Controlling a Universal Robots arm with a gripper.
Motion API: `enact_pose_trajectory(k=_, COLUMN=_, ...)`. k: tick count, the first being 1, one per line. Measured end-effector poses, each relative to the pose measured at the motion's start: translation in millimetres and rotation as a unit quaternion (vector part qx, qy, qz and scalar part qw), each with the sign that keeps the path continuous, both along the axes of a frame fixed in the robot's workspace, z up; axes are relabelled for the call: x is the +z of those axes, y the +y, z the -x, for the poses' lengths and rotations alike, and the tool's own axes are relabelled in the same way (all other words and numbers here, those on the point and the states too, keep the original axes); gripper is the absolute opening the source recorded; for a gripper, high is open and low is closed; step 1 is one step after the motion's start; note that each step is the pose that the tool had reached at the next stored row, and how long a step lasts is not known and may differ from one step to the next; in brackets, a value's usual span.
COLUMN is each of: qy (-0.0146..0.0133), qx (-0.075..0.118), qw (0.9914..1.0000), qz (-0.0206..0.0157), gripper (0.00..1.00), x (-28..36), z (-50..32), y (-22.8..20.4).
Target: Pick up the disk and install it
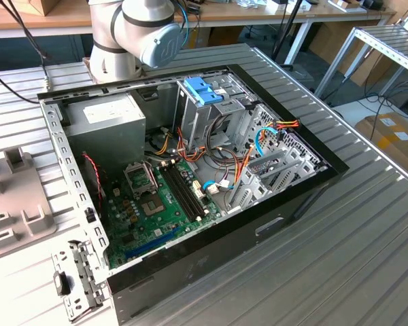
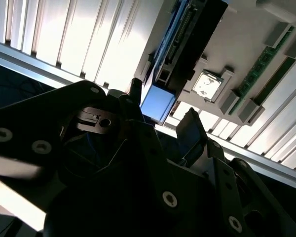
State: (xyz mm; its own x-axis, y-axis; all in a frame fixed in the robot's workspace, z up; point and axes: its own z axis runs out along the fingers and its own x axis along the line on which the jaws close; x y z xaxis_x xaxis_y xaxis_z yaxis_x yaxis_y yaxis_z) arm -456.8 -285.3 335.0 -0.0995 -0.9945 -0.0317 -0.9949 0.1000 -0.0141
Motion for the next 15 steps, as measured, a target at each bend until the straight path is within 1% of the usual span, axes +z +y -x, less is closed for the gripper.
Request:
enact_pose_trajectory(k=1, qy=0.0, qx=0.001, qw=1.0, qz=0.0, gripper=0.56, x=-1.0, z=0.1, y=0.0)
enact_pose_trajectory(k=2, qy=0.0001, qx=0.006, qw=0.99998, qz=0.0, gripper=0.56, x=-1.9, z=0.1, y=0.0)
enact_pose_trajectory(k=5, qy=0.0, qx=0.026, qw=0.99965, qz=0.0, gripper=0.56, x=-4.0, z=0.2, y=0.1)
enact_pose_trajectory(k=15, qy=0.0, qx=0.027, qw=0.99964, qz=0.0, gripper=0.56, x=-19.9, z=-0.9, y=0.0)
